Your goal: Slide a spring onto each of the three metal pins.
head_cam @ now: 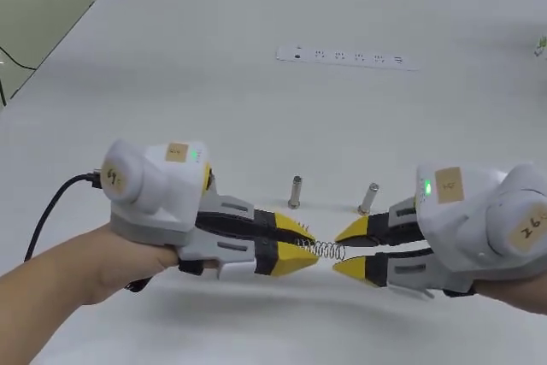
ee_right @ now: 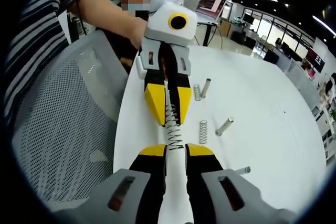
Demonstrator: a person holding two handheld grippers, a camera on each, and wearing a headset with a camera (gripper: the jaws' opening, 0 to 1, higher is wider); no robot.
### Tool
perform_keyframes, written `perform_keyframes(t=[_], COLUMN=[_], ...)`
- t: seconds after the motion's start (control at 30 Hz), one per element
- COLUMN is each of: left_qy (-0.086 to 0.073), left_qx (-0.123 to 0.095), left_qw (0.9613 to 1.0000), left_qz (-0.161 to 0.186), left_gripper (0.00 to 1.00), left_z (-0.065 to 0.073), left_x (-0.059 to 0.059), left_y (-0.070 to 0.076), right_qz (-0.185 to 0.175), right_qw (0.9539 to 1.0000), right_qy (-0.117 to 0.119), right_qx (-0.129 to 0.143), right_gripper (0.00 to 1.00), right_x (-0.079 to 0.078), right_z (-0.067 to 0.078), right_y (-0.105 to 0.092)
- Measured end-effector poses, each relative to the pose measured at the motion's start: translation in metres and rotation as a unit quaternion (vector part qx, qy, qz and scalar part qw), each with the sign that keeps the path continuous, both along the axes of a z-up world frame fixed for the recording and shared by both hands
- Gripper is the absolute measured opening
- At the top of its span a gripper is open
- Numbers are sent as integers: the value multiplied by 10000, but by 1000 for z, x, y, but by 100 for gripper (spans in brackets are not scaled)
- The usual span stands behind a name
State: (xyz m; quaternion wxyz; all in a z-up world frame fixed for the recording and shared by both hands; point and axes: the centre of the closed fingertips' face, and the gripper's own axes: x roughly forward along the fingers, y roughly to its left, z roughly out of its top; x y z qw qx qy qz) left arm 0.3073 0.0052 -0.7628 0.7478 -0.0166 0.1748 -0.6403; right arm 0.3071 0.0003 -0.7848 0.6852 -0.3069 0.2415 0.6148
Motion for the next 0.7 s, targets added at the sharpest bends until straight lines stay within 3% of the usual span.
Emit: perform_keyframes(t=[0.5, 0.7], left_qy=[73, 130], left_qx=[35, 20], left_qw=[10000, 9999], left_qz=[-25, 6], left_gripper=[2, 2], left_z=[-3, -4], left_x=[-3, -2], left_y=[-1, 1], right_qz=[127, 212], right_qw=[9999, 9997], right_qy=[-28, -116], right_qx=[-57, -48], right_gripper=[7, 7], right_x=[-4, -2], right_z=[-2, 5], right_y=[-1, 0])
